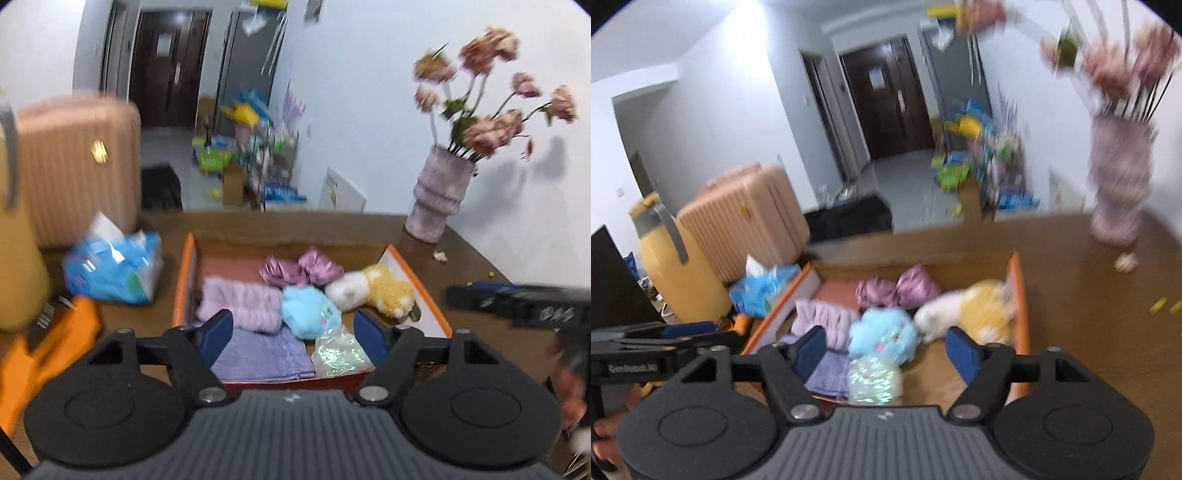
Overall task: Organize soft objects
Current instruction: 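Carry the plastic bag into the box and open both tools, then move both tools back toward the blue tissue pack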
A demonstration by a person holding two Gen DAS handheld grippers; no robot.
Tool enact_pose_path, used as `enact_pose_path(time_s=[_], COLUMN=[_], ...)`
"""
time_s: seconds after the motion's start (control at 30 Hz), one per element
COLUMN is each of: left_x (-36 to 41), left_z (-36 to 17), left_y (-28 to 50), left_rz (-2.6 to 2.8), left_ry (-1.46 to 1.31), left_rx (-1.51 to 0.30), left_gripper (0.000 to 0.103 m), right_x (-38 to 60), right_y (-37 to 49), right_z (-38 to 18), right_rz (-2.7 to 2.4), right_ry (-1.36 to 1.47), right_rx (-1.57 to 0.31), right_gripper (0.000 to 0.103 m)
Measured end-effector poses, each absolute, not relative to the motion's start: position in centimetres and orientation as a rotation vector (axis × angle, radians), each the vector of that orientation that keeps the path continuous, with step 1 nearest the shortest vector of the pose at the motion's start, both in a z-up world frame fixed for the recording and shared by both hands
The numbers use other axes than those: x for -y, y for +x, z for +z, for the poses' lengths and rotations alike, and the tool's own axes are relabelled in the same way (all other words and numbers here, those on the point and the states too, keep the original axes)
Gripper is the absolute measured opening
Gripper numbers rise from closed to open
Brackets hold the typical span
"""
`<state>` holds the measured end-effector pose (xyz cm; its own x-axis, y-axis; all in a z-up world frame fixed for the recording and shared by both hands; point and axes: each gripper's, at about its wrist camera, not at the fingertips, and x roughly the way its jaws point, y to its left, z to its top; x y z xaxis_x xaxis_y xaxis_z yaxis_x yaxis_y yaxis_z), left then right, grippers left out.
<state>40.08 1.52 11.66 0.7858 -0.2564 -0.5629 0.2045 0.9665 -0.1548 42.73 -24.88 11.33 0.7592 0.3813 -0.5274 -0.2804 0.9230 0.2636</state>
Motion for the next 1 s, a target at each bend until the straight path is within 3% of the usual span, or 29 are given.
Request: enact_pose_path(time_s=[0.03, 0.2, 0.5, 1.0], left_x=[-1.6, -2.2, -1.6, -1.3], left_z=[12.4, 15.0, 16.8, 6.7], left_y=[39.1, 33.6, 26.7, 9.9], left_rz=[-0.248, -0.211, -0.214, -0.247], left_ry=[-0.075, 0.007, 0.033, -0.062], left_rx=[-0.604, -0.526, -0.457, -0.412], left_gripper=[0.08, 0.083, 0.088, 0.094], right_x=[25.6, 29.1, 31.0, 28.1], right_y=[41.3, 34.9, 27.4, 10.7], right_z=[12.5, 16.3, 17.8, 6.5], right_rz=[0.346, 0.269, 0.24, 0.335], right_ry=[0.152, 0.074, 0.056, 0.114], right_rx=[-0.573, -0.455, -0.374, -0.355], right_gripper=[0.083, 0.084, 0.085, 0.088])
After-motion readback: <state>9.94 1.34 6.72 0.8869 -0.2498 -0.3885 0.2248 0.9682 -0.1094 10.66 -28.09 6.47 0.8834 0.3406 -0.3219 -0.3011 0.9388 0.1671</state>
